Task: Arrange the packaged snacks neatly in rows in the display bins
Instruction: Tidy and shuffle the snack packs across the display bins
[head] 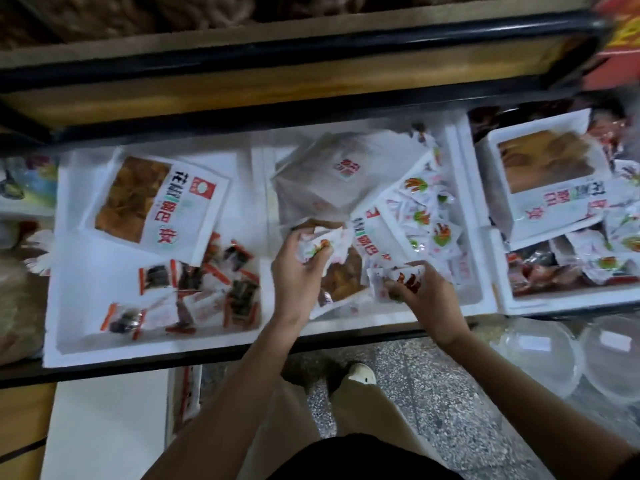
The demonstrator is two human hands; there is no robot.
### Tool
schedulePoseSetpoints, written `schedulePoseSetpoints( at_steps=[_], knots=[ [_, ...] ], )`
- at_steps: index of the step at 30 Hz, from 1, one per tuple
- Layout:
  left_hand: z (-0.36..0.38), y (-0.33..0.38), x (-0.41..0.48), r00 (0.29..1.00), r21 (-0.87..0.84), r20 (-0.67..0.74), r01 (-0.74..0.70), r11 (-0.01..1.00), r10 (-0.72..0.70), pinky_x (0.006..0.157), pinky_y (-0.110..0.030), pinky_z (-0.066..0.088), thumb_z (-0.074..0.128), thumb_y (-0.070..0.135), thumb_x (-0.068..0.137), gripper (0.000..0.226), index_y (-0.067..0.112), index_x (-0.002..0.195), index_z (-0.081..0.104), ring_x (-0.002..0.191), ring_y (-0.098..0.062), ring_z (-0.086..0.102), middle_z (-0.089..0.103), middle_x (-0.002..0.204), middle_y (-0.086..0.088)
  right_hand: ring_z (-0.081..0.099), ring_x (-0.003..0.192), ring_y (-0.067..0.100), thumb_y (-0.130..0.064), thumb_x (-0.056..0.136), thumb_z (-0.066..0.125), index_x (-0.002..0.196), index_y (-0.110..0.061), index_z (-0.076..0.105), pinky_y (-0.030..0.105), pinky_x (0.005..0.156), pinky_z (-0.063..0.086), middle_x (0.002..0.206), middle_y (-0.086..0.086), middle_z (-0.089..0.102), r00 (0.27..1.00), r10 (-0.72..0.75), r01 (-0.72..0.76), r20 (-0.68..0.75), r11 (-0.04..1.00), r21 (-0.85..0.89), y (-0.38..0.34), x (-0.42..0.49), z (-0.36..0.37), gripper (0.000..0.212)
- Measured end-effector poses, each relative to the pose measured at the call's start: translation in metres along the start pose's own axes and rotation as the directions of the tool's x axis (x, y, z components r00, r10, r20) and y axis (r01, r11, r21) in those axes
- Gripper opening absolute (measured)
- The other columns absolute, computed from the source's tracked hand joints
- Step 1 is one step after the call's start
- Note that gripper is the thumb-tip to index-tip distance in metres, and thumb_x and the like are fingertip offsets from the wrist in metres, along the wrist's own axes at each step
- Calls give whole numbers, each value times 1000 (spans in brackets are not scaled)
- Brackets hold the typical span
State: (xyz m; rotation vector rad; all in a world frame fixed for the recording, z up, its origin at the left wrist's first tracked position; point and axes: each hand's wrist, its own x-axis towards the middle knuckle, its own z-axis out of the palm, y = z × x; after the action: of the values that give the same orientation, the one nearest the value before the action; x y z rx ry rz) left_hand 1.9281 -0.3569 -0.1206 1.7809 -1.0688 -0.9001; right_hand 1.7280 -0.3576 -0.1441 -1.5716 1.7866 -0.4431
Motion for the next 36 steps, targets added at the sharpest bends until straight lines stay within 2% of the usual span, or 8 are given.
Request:
schedulePoseSetpoints(
  at_steps=[3,7,11,17,22,27,31,36],
  knots=[
    [57,17,0,993,5,117,10,1000,-11,82,-23,43,72,20,82,32,10,110,59,104,-11,57,62,109,3,54,60,20,-37,83,68,95,-12,47,25,48,36,67,6,56,996,76,-78,-43,996,-35,34,5,-39,35],
    [115,23,2,968,75,250,16,997,-34,75,-16,34,72,19,82,39,5,114,54,106,-13,52,56,111,1,46,65,25,-30,88,64,91,-7,42,33,51,22,63,2,45,993,115,-116,-17,986,-118,66,16,-71,32],
    [140,22,4,939,147,337,16,989,-65,70,-10,35,70,22,85,45,5,121,49,100,-9,49,55,116,-3,59,92,35,-21,90,61,116,4,46,34,69,42,100,20,63,982,187,-182,38,977,-108,82,31,-81,39],
    [109,5,-4,943,213,332,-83,973,7,91,-22,40,62,20,91,40,8,126,49,111,-13,51,52,124,-4,52,115,31,-13,92,56,132,-3,38,38,96,43,130,16,50,999,-22,23,36,999,-28,60,33,-64,45],
    [40,-13,14,967,334,-19,-232,914,253,85,-35,51,71,13,81,34,14,109,50,99,-17,55,51,112,-6,57,100,14,-24,94,53,134,-5,35,17,71,47,126,2,50,987,-133,117,93,980,160,-6,45,-31,47],
    [27,-2,62,895,557,207,-440,705,396,97,-37,37,78,27,72,62,14,126,51,120,-23,42,50,128,-6,66,83,18,-32,95,52,127,-3,41,29,68,57,115,13,60,967,124,-239,224,749,618,-78,69,-5,44],
    [30,-2,78,867,660,221,-470,586,446,89,-41,38,80,23,66,48,17,110,60,109,-30,48,58,113,-5,64,52,14,-11,95,51,76,-4,57,20,47,51,80,17,64,969,169,-248,182,688,682,-106,76,-1,21],
    [14,-6,88,753,649,214,-585,486,622,91,-50,44,79,12,68,26,14,92,69,90,-28,62,68,91,-1,66,55,13,-10,96,50,87,-1,50,20,53,54,80,18,62,979,111,-201,170,633,748,-122,68,1,13]
  ],
)
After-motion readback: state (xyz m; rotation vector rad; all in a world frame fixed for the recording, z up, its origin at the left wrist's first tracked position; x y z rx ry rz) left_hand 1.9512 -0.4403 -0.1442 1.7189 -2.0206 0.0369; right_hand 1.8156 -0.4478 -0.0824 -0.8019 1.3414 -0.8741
